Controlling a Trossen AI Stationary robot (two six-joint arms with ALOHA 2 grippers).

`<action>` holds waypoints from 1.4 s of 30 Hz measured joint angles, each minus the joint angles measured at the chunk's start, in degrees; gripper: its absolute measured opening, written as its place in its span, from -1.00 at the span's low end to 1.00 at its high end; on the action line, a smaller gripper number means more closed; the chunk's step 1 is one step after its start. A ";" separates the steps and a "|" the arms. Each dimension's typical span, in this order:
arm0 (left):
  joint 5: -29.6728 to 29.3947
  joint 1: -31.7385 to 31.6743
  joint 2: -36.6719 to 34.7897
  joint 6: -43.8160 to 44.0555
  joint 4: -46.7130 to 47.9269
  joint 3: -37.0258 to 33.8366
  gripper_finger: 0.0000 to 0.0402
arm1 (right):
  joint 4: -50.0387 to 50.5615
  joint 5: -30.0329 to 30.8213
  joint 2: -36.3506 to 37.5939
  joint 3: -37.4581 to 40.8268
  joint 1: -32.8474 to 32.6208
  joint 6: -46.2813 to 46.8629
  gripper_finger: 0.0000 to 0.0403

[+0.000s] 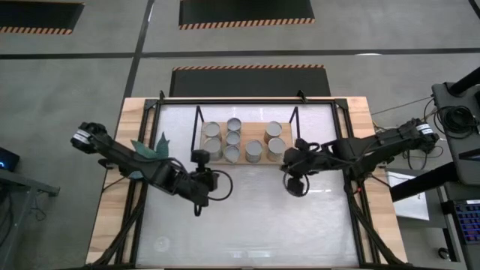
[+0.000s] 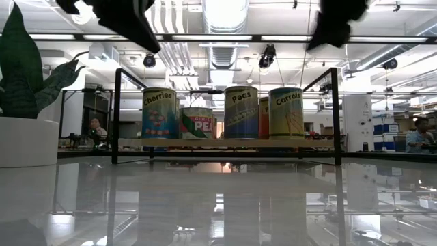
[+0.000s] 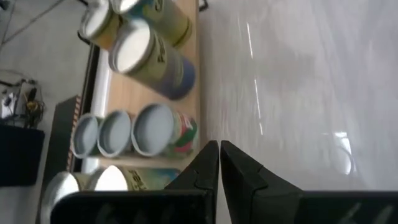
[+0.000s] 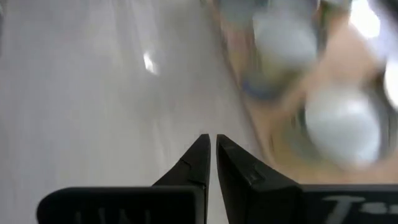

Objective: Pick and place cans onto a shelf
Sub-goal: Adjust the shelf

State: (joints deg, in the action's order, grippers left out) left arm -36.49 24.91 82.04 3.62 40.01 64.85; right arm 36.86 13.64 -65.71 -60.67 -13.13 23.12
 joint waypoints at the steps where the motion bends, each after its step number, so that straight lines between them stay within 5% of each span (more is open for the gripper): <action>1: 0.02 0.04 -0.21 0.89 -0.05 -0.58 -1.00 | 3.51 -0.97 0.00 -0.14 0.00 1.47 -0.91; 5: 0.02 0.04 -0.55 1.39 -0.03 -1.58 -1.00 | 18.25 -1.85 0.05 -0.56 0.04 7.50 -0.91; 10: -0.07 0.02 -0.79 1.39 -0.37 -0.46 -1.00 | 24.99 1.40 0.09 -0.37 0.58 10.32 -0.91; 26: -0.17 0.02 -0.83 1.39 -0.57 0.80 -1.00 | 25.57 12.27 0.07 0.26 5.38 5.11 -0.91; 37: -0.24 0.02 -0.83 2.03 -0.57 0.66 -1.00 | 23.42 8.68 0.07 0.77 5.12 6.79 -0.91; 42: -0.16 0.02 -0.83 9.41 5.16 0.63 -1.00 | 21.87 7.64 0.02 1.10 2.27 6.28 -0.91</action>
State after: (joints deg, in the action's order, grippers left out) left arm -36.65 24.93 81.21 13.03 45.17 65.47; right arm 58.72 21.28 -65.69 -59.57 -10.86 29.41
